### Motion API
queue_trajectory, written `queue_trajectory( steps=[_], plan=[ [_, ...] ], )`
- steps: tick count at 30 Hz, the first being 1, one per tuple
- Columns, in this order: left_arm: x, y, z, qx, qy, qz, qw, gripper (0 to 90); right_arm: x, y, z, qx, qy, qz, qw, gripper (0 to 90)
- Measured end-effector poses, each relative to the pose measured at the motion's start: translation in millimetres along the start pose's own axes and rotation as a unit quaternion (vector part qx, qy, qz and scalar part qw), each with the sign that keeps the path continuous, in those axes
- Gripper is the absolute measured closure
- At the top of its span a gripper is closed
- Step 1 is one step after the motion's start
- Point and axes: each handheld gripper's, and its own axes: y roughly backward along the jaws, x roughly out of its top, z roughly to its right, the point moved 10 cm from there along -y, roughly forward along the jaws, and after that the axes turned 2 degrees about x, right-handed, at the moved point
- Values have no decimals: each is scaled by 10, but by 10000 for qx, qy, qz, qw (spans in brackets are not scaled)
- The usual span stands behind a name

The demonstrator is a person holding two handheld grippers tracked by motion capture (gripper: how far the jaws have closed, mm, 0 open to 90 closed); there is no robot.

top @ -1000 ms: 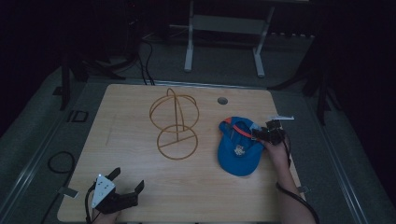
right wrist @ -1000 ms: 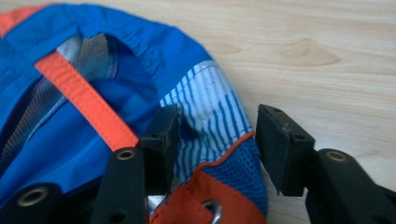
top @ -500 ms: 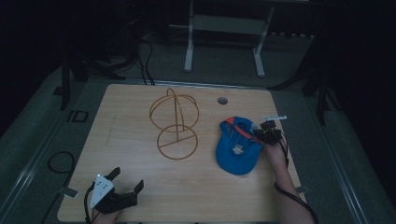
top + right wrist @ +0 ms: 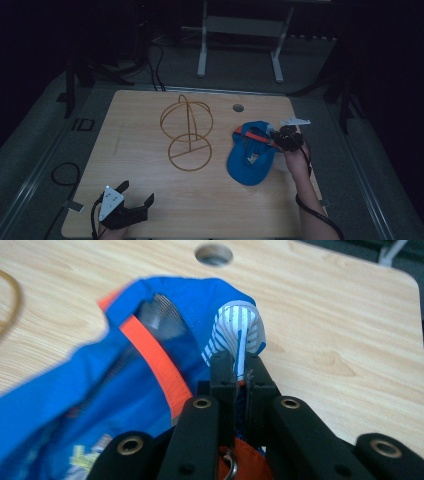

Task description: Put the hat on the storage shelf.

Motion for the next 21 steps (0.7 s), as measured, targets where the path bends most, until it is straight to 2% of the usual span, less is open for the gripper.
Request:
queue_trajectory(
  steps=[3, 6, 9, 12, 15, 21],
  plan=[
    [-28, -13, 16, -39, -50, -105, 9999, 33, 83, 93, -49, 88, -11, 130, 9999, 863],
    [-36, -19, 20, -25, -118, -133, 9998, 33, 165, 185, -92, 72, 99, 245, 9996, 863],
    [-36, -19, 6, 1, -106, -131, 9999, 34, 249, 281, -118, 65, 150, 396, 9991, 862],
    [-29, -11, -12, 2, -35, -105, 9999, 35, 351, 391, -153, 229, 155, 615, 9977, 862],
    [-27, -8, -18, 0, 35, -103, 9999, 35, 443, 500, -171, 200, 278, 714, 9969, 862],
    [-46, -21, -9, 1, 7, -187, 9998, 36, 590, 723, -208, 96, 548, 846, 9949, 862]
  ],
)
